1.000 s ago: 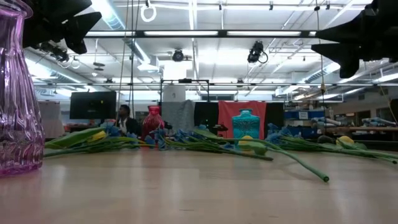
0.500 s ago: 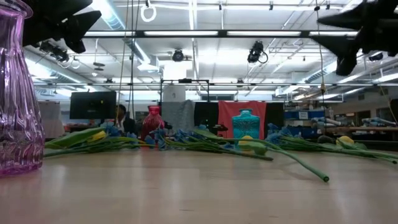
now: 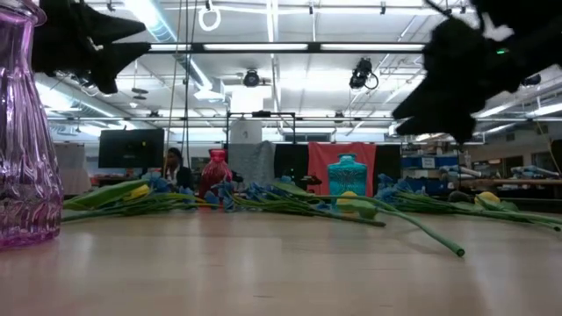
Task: Sort flowers into vase by color
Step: Put the middle black tulip into the red vase
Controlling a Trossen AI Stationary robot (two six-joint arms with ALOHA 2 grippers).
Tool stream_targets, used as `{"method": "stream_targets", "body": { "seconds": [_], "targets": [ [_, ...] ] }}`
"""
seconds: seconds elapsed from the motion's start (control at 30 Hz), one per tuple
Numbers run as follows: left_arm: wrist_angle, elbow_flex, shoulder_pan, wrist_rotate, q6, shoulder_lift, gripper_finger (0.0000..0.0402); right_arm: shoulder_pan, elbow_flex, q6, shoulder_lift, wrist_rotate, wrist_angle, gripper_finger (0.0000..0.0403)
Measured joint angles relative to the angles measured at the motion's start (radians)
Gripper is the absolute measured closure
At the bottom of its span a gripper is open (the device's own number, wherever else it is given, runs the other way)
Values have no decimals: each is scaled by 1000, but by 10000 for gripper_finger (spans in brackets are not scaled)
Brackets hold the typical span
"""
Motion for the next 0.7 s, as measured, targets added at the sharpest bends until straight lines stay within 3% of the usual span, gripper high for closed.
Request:
{"method": "stream_targets", "body": {
  "seconds": [0.23, 0.43, 0.7],
  "targets": [
    [-99, 0, 0, 3, -14, 0, 204, -90, 297, -64, 312, -193, -80, 214],
    [-119, 0, 0, -9, -14, 0, 204, -134, 536, -60, 493, -201, -390, 219],
    [-171, 0, 0, -11, -48, 0, 204, -172, 706, -85, 678, -273, -527, 243]
  ]
}}
